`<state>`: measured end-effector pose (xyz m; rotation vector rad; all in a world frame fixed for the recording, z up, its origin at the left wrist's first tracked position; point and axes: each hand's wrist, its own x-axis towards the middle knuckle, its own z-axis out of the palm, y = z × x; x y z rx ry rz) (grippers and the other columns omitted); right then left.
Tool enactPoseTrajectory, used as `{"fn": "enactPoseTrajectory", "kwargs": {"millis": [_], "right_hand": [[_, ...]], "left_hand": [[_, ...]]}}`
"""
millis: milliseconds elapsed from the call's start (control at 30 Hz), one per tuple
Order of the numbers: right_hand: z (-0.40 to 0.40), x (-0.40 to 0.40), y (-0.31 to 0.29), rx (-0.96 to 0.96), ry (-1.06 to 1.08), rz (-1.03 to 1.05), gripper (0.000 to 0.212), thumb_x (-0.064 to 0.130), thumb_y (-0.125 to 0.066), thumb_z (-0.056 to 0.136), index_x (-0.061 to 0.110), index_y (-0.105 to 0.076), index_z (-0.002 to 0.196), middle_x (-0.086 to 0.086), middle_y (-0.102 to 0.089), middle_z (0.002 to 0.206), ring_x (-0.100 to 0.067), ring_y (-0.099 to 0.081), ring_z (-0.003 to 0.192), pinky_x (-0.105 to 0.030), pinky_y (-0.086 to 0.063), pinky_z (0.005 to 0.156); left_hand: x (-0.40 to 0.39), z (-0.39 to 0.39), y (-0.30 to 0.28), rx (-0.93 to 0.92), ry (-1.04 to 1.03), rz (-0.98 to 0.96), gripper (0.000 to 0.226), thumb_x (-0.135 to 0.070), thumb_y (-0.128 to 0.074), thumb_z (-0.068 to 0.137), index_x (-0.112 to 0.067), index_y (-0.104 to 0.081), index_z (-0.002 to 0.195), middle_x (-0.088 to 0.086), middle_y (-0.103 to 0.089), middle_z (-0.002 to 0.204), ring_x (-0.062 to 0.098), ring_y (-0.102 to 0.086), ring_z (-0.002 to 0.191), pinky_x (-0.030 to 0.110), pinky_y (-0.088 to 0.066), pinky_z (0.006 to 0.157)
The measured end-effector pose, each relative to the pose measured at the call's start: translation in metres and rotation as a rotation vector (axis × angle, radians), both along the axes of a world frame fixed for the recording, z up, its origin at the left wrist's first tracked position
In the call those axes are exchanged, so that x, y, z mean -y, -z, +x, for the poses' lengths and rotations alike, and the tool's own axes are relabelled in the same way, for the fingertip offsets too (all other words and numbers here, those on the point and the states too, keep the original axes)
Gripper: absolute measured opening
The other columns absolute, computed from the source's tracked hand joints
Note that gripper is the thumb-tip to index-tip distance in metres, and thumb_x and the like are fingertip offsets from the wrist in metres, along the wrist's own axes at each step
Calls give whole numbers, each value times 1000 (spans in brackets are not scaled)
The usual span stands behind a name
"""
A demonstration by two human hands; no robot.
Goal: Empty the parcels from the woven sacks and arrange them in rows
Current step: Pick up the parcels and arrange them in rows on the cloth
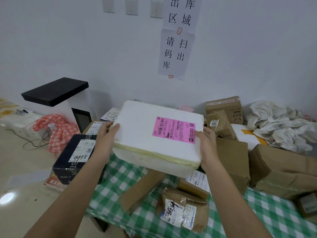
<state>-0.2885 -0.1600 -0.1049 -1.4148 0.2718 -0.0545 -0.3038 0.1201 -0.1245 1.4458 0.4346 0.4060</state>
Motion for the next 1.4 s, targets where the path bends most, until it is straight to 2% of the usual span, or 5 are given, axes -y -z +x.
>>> {"fn": "enactPoseTrajectory", "kwargs": {"millis": [267, 633, 800, 1100, 1400], "right_hand": [[6, -22, -4, -20, -26, 74, 42, 13, -62, 93, 17, -40, 129, -3, -65, 98, -16, -66, 76, -22, -53, 46], [21, -40, 20, -60, -161, 217, 77, 24, -63, 90, 44, -16, 148, -3, -57, 132, -30, -59, 115, -57, -47, 96], [35, -40, 18, -126, -277, 62, 67, 73, -54, 76, 36, -49, 131, -1, -69, 116, -26, -63, 113, -53, -50, 93], [30, -58, 27, -41, -468, -177, 52, 53, -62, 83, 19, -52, 121, -3, -68, 108, -17, -66, 99, -31, -52, 79], [7, -97, 45, -134, -766, -154, 55, 55, -59, 81, 32, -48, 129, 7, -70, 114, -14, -66, 104, -31, -53, 80]], "left_hand": [[-11, 14, -22, 100, -104, -212, 20, -15, -53, 93, -20, -47, 111, -3, -54, 103, 20, -53, 95, 37, -44, 85], [-19, 29, -51, 179, -185, -40, 26, -21, -53, 94, -22, -35, 112, -3, -49, 104, 12, -50, 89, 30, -44, 77], [-31, 36, -60, 209, -226, 9, 16, -22, -51, 94, -21, -39, 105, -6, -48, 92, 16, -49, 85, 33, -42, 75], [-37, 31, -55, 186, -173, 1, 52, -16, -46, 97, -27, -23, 143, -5, -51, 117, 8, -54, 95, 34, -47, 85], [-39, 13, -31, -39, 78, 201, 40, -47, -40, 99, -43, -40, 138, -7, -62, 121, 19, -64, 103, 44, -52, 90]]}}
